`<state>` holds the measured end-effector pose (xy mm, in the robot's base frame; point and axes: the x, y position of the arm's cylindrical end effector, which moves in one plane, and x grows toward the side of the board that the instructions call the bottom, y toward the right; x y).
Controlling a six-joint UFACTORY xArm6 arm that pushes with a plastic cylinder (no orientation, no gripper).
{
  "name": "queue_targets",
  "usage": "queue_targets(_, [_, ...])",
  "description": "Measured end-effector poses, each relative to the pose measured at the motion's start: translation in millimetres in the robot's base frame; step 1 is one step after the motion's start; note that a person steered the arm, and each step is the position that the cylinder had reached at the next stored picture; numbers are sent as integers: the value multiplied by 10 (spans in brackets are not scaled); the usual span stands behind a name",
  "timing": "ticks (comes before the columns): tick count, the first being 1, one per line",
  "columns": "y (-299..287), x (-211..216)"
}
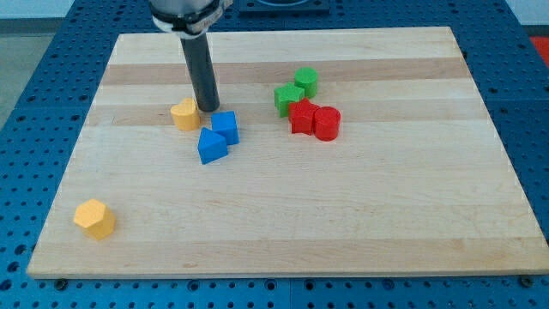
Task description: Place the heart to left of blue blocks
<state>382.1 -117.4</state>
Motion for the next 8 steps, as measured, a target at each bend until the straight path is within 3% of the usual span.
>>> queue_targets(2, [-89,242])
queue_targets(4, [-158,-360])
queue_targets(8, [-326,432])
